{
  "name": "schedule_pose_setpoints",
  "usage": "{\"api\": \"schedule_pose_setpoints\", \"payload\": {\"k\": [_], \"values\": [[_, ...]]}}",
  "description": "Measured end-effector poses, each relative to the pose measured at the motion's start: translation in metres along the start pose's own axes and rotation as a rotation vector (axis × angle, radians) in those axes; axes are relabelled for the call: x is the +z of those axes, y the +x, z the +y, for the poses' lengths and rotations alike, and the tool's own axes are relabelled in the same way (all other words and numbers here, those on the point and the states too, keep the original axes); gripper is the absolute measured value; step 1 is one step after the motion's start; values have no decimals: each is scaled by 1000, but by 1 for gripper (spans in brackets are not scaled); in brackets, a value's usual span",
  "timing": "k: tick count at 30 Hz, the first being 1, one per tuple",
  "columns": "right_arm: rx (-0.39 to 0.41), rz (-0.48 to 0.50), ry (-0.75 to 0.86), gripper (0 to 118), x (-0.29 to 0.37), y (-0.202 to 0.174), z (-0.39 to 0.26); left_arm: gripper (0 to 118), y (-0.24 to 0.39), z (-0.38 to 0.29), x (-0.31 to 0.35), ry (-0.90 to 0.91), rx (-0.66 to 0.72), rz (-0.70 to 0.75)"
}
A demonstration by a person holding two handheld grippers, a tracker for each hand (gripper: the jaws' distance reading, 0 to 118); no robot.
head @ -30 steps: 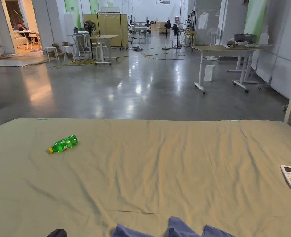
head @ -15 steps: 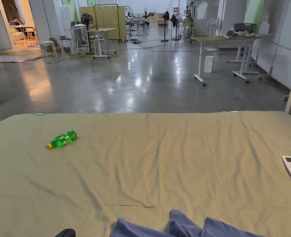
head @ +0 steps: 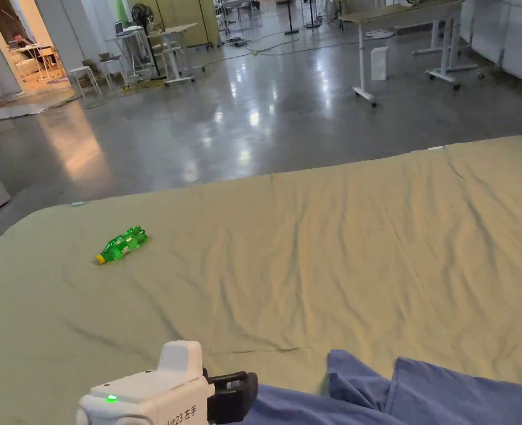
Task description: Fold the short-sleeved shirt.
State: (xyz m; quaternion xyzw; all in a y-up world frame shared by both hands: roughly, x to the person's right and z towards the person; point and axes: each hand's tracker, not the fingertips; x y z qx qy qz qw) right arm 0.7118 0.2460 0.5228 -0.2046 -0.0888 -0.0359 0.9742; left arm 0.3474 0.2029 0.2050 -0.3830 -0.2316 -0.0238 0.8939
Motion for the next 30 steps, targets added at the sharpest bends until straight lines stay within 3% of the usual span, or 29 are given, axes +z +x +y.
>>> {"api": "schedule_pose_setpoints", "payload": {"k": [5, 9, 11, 13, 14, 17, 19, 22, 23, 25, 28, 30], "values": [[-21, -30, -36, 0, -1, 13, -8, 81, -5, -1, -84, -200, -26, 90], [-35, -61, -65, 0, 1, 24, -16, 79, -6, -6, -113, -271, 48, 122], [-46, -74, -79, 0, 0, 30, -21, 64, -2, -9, -110, -277, 53, 125], [-54, -82, -92, 0, -1, 34, -24, 31, 10, -13, -107, -281, -24, 153], [-56, -86, -98, 0, -3, 36, -25, 21, 10, -16, -112, -272, -75, 160], [-69, -90, -113, 0, -11, 40, -24, 8, 20, -17, -119, -300, -113, 155], [-77, -83, -116, 0, -17, 43, -21, 7, 41, -21, -119, -333, -230, 172], [-60, -64, -115, 2, -38, 51, -9, 7, 35, -21, -135, -373, -211, 178], [-35, -47, -120, 11, -50, 56, -3, 7, 33, -21, -137, -379, -161, 182], [32, 3, -160, 44, -83, 65, 10, 7, 34, -19, -136, -390, -188, 176], [96, 69, -294, 70, -157, 87, 24, 7, 38, -13, -135, -414, -183, 170], [160, 73, -401, 77, -211, 99, 28, 7, 31, -7, -141, -427, -168, 164]]}}
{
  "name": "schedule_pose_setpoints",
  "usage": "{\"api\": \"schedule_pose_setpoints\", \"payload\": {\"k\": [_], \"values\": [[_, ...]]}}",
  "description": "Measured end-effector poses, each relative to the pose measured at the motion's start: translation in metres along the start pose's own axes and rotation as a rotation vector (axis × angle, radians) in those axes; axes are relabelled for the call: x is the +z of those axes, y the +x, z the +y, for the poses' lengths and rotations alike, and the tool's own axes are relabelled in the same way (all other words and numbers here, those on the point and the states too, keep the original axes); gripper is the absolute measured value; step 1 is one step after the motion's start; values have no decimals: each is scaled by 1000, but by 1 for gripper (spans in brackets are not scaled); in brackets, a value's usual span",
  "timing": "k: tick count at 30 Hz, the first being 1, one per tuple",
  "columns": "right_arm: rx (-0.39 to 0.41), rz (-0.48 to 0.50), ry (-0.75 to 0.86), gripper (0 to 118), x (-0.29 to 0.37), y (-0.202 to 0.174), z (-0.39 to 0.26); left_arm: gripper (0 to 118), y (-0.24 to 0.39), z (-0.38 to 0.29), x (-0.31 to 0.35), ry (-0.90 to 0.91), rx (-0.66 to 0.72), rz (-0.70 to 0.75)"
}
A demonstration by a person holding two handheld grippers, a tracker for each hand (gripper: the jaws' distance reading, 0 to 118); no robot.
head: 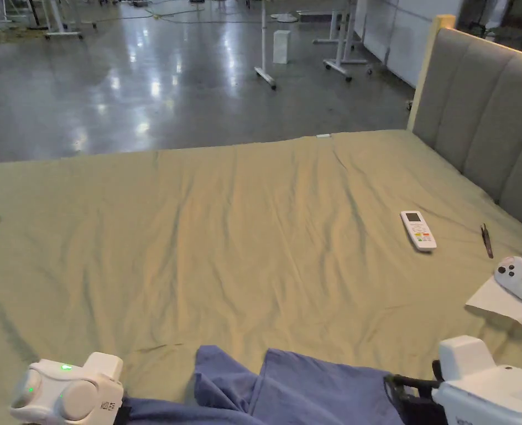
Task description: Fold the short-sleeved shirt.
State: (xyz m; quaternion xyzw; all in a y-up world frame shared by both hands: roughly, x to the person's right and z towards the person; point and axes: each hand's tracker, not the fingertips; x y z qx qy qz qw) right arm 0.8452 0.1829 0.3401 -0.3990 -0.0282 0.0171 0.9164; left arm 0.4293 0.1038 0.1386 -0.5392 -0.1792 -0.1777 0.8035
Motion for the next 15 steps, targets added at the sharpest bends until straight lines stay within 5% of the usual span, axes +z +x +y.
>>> {"api": "schedule_pose_setpoints", "payload": {"k": [5, 10, 12, 15], "values": [[140, 66, -289, 77, -100, 26, 34, 7, -6, 2, -8, -12, -7, -8], [143, 55, -417, 74, -143, 29, 39, 7, 1, -1, -3, 3, -23, 12], [140, 56, -415, 64, -135, 27, 41, 7, 5, -2, 0, 6, -42, 24], [140, 102, -405, 25, -115, 15, 39, 7, 6, -3, 1, 7, -49, 32]]}}
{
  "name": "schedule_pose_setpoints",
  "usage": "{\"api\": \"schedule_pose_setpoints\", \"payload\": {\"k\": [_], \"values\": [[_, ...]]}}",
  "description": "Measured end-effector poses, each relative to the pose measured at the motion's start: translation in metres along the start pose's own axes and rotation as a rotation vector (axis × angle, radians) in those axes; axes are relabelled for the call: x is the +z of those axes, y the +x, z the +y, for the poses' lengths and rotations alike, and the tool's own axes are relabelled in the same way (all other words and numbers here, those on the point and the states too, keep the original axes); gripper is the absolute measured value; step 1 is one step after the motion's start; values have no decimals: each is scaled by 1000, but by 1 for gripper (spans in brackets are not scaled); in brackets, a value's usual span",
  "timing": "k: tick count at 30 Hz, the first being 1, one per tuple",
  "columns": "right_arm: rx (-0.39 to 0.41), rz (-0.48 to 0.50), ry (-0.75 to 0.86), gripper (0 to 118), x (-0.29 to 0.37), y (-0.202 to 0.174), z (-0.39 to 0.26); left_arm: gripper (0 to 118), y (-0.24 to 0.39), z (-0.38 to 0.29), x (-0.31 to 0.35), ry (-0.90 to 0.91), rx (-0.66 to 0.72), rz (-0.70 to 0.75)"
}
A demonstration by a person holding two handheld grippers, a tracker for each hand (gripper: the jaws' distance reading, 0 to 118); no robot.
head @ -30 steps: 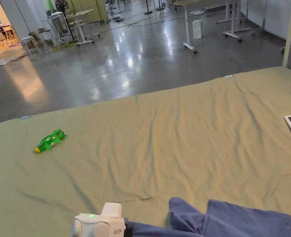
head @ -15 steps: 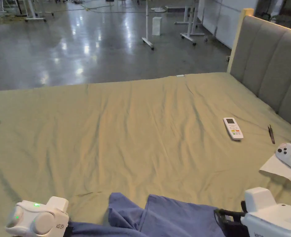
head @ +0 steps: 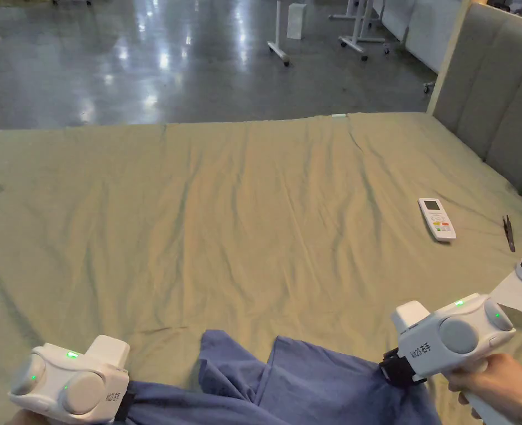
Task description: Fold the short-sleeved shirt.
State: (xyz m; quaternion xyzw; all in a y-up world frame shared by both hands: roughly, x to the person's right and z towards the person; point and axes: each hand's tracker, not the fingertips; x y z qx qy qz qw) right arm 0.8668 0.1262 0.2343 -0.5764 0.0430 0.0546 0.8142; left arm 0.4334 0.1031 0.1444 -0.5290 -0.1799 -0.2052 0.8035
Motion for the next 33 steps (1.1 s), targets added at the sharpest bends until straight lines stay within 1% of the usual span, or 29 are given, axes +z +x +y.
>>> {"api": "schedule_pose_setpoints", "payload": {"k": [1, 2, 3, 4, 5, 6, 7, 8, 9, 10, 11, 12, 13, 14, 16, 17, 18, 20, 21, 22, 24, 25, 26, 28, 29, 30, 31, 32, 33], "values": [[10, 7, -9, 18, -2, -3, -2, 7, -3, 1, -1, 2, -1, 0], [11, 3, -9, 14, -4, -3, -4, 7, -6, 1, -1, 9, 6, -7], [6, 3, 0, 8, -4, -2, -5, 6, -10, -1, 1, 22, 17, -19], [-23, 16, 11, 3, -2, 0, -6, 5, -14, -5, 4, 64, 25, -33], [-96, 31, 35, 3, 4, 4, -8, 4, -20, -12, 8, 118, 26, -58], [-137, 45, 64, 3, 8, 8, -10, 4, -26, -17, 15, 148, 37, -70], [-145, 52, 123, 3, 19, 9, -14, 4, -31, -22, 20, 184, 66, -69], [-187, 75, 185, 3, 37, 11, -19, 4, -37, -26, 44, 240, 122, -82], [-233, 111, 243, 3, 56, 11, -23, 4, -44, -32, 62, 267, 164, -135], [-287, 136, 302, 3, 77, 13, -29, 4, -53, -40, 86, 316, 187, -162], [-322, 171, 363, 3, 100, 13, -34, 4, -61, -47, 111, 358, 204, -177], [-324, 190, 419, 3, 126, 10, -37, 4, -70, -55, 139, 422, 219, -184], [-332, 201, 470, 3, 147, 9, -40, 4, -82, -57, 149, 466, 224, -194], [-390, 174, 538, 3, 179, 5, -47, 4, -95, -63, 175, 516, 231, -183], [-388, 165, 640, 3, 227, 3, -48, 4, -116, -74, 229, 638, 248, -170], [-378, 150, 695, 3, 254, 2, -48, 4, -114, -77, 271, 668, 255, -180], [-340, 156, 741, 3, 270, 2, -42, 4, -120, -81, 296, 721, 268, -176], [-316, 75, 832, 3, 309, 1, -33, 4, -137, -84, 345, 807, 294, -186], [-310, 60, 857, 3, 327, 0, -28, 4, -147, -82, 363, 839, 295, -191], [-386, -41, 899, 3, 344, 10, -30, 4, -154, -81, 384, 886, 302, -175], [-372, -97, 941, 3, 378, 13, -16, 4, -163, -73, 420, 940, 270, -111], [-379, -131, 980, 3, 396, 14, -8, 4, -168, -68, 439, 970, 263, -56], [-397, -189, 1005, 3, 415, 7, 0, 4, -172, -63, 455, 981, 244, -20], [-382, -232, 1066, 3, 448, 3, 16, 4, -181, -56, 483, 1014, 262, -12], [-384, -246, 1074, 3, 462, 4, 23, 4, -196, -47, 489, 1023, 277, -5], [-321, -194, 1090, 3, 471, -6, 41, 4, -203, -42, 498, 1045, 320, 12], [-330, -222, 1115, 3, 483, -7, 49, 4, -209, -37, 505, 1041, 325, 17], [-339, -224, 1117, 3, 491, -8, 57, 4, -213, -33, 511, 1055, 335, 41], [-345, -226, 1125, 3, 498, -8, 63, 4, -203, -30, 523, 1054, 337, 57]]}}
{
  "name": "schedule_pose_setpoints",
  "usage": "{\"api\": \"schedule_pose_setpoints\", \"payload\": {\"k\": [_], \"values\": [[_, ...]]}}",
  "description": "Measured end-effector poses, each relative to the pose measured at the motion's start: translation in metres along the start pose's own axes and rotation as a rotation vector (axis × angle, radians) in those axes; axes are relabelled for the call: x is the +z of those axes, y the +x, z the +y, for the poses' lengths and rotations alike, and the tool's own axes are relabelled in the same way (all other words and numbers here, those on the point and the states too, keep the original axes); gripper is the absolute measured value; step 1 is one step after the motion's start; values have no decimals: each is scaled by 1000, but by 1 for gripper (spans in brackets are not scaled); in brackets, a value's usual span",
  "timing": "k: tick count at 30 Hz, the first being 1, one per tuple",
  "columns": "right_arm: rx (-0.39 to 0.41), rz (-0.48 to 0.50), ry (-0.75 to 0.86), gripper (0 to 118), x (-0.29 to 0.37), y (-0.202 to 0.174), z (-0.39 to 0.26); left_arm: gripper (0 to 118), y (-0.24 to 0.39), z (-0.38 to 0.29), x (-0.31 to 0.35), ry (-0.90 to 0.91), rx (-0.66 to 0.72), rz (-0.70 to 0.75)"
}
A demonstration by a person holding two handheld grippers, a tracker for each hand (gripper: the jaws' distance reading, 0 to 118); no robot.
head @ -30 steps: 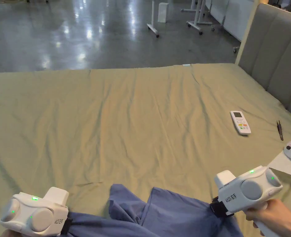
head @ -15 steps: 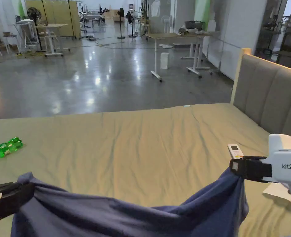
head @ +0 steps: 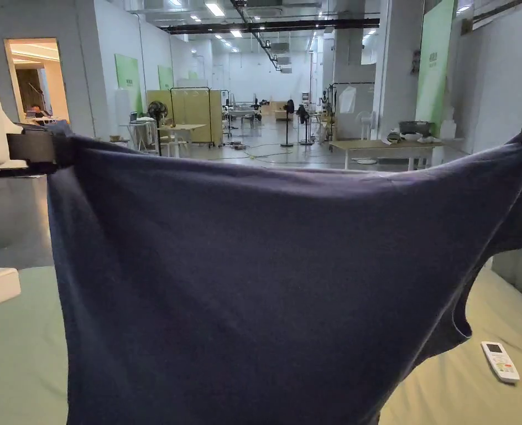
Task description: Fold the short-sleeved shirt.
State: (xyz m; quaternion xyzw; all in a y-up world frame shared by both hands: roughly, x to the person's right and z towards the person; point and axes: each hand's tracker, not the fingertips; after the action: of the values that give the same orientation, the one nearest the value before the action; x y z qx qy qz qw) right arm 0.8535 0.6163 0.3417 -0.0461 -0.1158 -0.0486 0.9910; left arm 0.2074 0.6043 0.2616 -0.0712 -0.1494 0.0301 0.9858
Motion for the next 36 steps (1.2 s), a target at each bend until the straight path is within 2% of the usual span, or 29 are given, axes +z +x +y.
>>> {"api": "schedule_pose_setpoints", "payload": {"k": [1, 4, 5, 10, 16, 20, 27, 29, 36], "values": [[4, 75, 5, 3, -9, -1, 11, 4, 0, 7, 1, 13, -1, 8], [15, 45, 42, 3, -17, -11, 32, 4, 2, 22, 0, 35, 36, 4], [22, 105, 66, 3, -15, -15, 38, 4, 5, 25, -1, 33, 35, 7], [50, 70, 98, 3, -12, -24, 43, 4, 0, 32, -25, 38, -6, 41], [79, 72, 107, 3, -11, -31, 33, 4, 4, 19, -45, 29, 15, 69], [110, 64, 99, 3, -28, -33, 31, 4, 14, 13, -54, 11, 24, 59], [90, 35, 76, 3, -68, -35, 35, 4, 33, 3, -91, -36, 5, 114], [100, 16, 71, 3, -80, -40, 36, 4, 9, 8, -121, -51, 3, 133], [146, 6, 82, 3, -124, -55, 41, 4, 0, 8, -169, -77, -2, 157]]}}
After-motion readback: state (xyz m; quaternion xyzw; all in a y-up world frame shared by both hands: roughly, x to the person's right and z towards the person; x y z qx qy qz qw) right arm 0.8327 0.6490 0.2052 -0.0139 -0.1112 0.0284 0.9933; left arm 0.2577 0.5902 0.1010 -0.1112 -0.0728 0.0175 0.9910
